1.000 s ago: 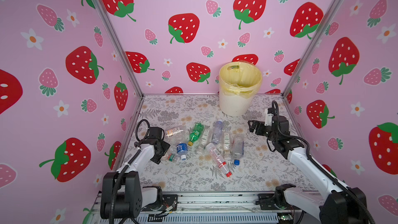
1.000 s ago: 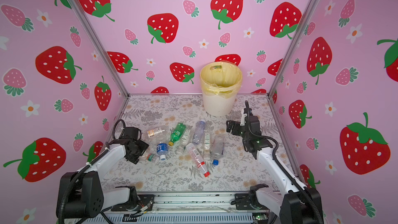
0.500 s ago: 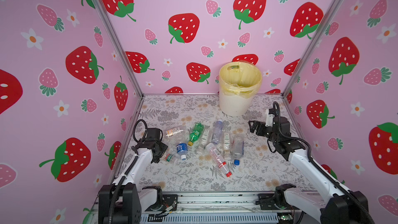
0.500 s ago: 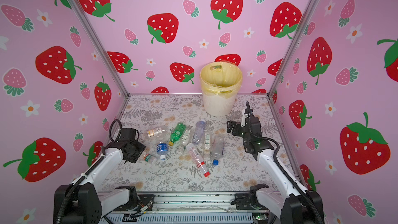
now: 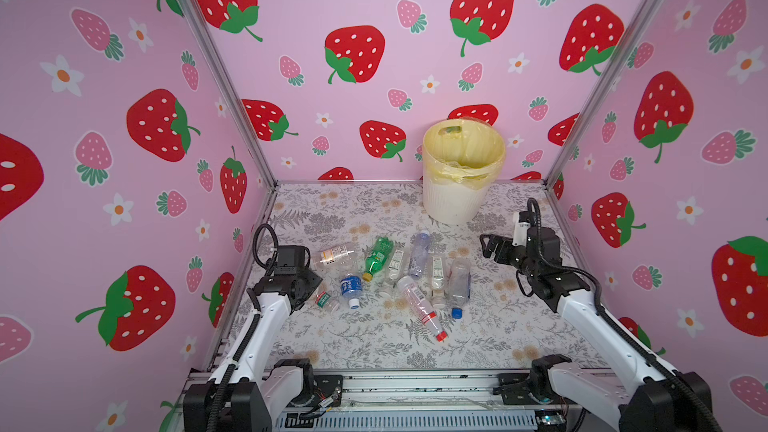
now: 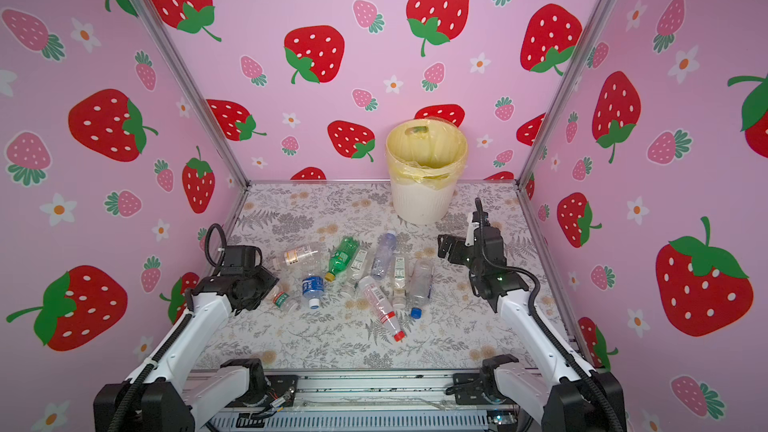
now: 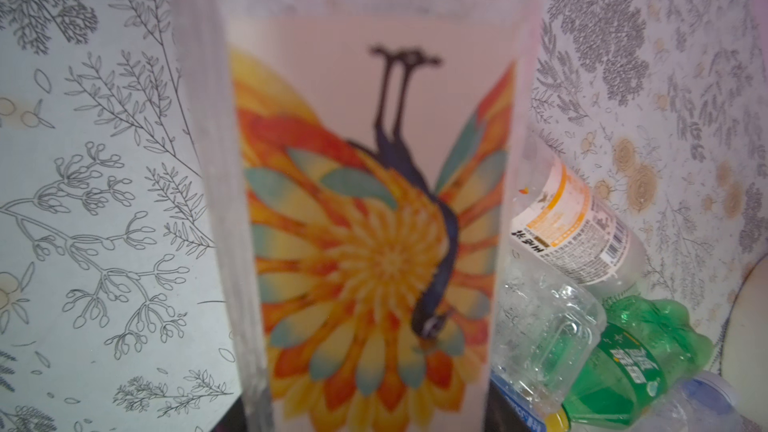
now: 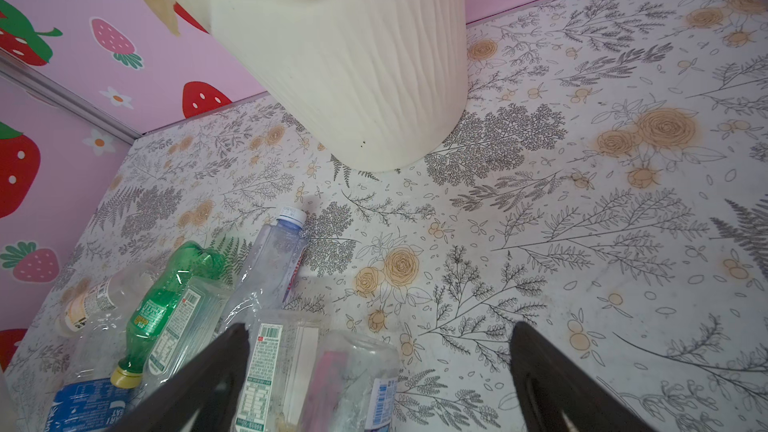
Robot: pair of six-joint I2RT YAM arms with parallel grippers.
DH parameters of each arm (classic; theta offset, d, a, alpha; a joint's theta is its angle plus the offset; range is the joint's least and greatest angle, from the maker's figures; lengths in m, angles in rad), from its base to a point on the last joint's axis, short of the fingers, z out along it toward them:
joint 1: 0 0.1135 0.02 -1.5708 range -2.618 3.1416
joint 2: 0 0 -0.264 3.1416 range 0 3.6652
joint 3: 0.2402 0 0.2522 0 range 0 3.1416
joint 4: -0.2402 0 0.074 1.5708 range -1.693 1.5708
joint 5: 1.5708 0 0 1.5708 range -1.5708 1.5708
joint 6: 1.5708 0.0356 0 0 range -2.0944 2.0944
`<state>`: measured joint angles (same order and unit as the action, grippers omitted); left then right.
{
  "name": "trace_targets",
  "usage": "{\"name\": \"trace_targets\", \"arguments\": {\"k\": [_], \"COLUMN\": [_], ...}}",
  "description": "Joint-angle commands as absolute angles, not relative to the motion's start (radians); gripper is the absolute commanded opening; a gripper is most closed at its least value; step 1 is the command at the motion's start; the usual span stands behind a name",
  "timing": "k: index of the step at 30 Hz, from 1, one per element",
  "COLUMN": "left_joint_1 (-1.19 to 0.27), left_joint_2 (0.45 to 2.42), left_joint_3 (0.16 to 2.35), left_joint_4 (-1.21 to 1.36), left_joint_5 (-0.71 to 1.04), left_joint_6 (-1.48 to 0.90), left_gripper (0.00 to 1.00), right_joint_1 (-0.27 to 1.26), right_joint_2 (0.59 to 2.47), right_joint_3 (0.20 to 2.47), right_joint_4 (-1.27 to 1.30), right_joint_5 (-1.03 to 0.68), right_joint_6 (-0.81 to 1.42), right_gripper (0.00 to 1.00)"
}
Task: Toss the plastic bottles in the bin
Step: 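Grasp the peacock-labelled clear bottle with the left gripper, then lift the peacock bottle with the left gripper and carry it over the bin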
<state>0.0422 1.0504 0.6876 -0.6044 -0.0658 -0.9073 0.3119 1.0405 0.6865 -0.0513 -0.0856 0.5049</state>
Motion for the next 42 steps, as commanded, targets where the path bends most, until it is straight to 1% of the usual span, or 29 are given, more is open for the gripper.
{"name": "trace_targets", "arguments": {"k": [1,5,10,15,21,23,27,31,34,38,42], "left_joint_1": [0.048,0.049,0.048,0.049,0.049,0.048,0.048,0.047,0.041,0.012,-0.027], "left_joint_2": [1.051,1.045,1.029,1.050,1.084,1.085,1.075,1.064,1.100,1.177,1.245], "left_joint_3": [0.753,0.792,0.817,0.876,0.952,0.976,0.997,0.995,1.010,1.089,1.170], "left_joint_4": [-0.640,-0.683,-0.675,-0.704,-0.694,-0.697,-0.681,-0.588,-0.497,-0.503,-0.511], "left_joint_5": [-0.065,-0.095,-0.096,-0.130,-0.079,-0.078,-0.077,0.038,0.224,0.310,0.353], "left_joint_6": [-0.870,-0.854,-0.810,-0.761,-0.673,-0.641,-0.614,-0.592,-0.550,-0.502,-0.468], "left_gripper": [0.59,0.57,0.57,0.57,0.57,0.54,0.53,0.54,0.54,0.54,0.54], "right_joint_1": [0.314,0.314,0.314,0.314,0.315,0.314,0.314,0.314,0.315,0.314,0.314], "right_joint_2": [1.024,1.039,1.046,1.070,1.130,1.148,1.160,1.161,1.172,1.187,1.186], "right_joint_3": [0.675,0.682,0.680,0.653,0.626,0.625,0.624,0.624,0.627,0.625,0.614], "right_joint_4": [-0.052,-0.054,-0.054,-0.046,-0.038,-0.043,-0.050,-0.053,-0.053,-0.043,-0.041], "right_joint_5": [-0.069,-0.066,-0.078,-0.093,-0.117,-0.115,-0.106,-0.100,-0.087,-0.099,-0.108], "right_joint_6": [0.518,0.515,0.514,0.522,0.522,0.519,0.512,0.501,0.496,0.497,0.490], "right_gripper": [0.99,0.99,0.99,0.99,0.99,0.99,0.99,0.99,0.99,0.99,0.99]}}
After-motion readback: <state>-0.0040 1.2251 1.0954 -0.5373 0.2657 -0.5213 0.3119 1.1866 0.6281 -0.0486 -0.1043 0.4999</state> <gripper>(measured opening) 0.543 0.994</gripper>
